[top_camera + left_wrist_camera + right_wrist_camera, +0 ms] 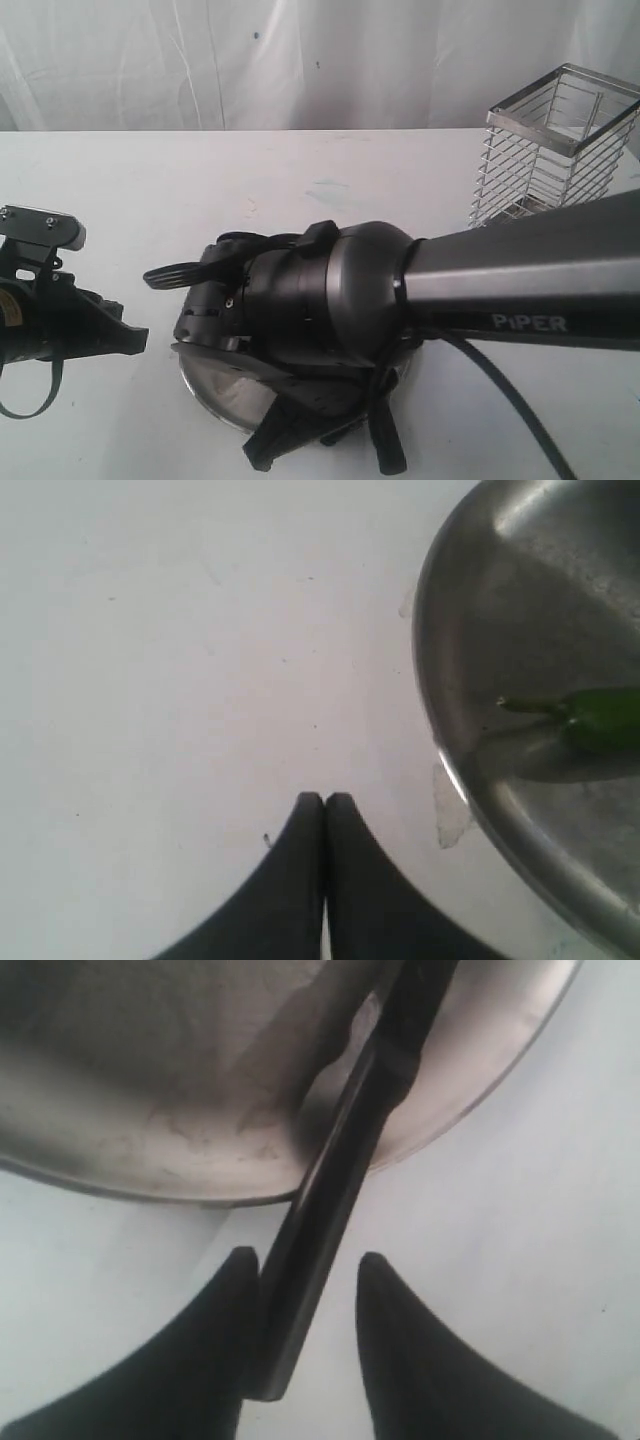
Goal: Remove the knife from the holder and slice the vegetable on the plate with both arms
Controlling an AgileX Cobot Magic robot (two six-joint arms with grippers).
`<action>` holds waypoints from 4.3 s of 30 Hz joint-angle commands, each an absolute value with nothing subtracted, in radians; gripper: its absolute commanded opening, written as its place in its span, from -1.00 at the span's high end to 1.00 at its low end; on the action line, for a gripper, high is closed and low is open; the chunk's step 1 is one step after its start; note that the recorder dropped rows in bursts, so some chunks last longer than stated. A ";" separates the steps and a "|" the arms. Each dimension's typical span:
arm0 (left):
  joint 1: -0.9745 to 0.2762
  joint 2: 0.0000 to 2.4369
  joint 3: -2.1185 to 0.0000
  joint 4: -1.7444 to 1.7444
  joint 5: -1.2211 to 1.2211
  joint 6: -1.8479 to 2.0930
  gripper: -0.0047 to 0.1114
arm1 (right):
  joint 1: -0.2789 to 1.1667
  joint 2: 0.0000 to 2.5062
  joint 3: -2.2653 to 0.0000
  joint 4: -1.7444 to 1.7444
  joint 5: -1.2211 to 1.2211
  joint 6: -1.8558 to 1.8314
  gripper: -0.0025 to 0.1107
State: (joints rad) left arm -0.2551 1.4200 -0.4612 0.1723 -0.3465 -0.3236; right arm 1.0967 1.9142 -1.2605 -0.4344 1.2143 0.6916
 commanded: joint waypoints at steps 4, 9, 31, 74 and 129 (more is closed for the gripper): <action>-0.252 1.420 -0.451 0.166 -0.344 -0.317 0.92 | 1.097 1.956 -1.266 -0.320 1.221 0.640 -0.20; -0.252 1.420 -0.451 0.165 -0.343 -0.317 0.92 | 1.097 1.963 -1.267 -0.360 1.221 0.641 -0.23; -0.252 1.420 -0.449 0.165 -0.330 -0.317 0.92 | 1.035 1.998 -1.264 -0.418 1.221 0.737 -0.22; -0.252 1.420 -0.449 0.166 -0.306 -0.317 0.92 | 0.973 1.926 -1.207 -0.533 1.221 0.591 0.96; -0.281 1.456 -0.872 1.090 -0.427 -1.201 0.92 | 0.702 1.376 -0.766 0.357 0.256 0.070 0.96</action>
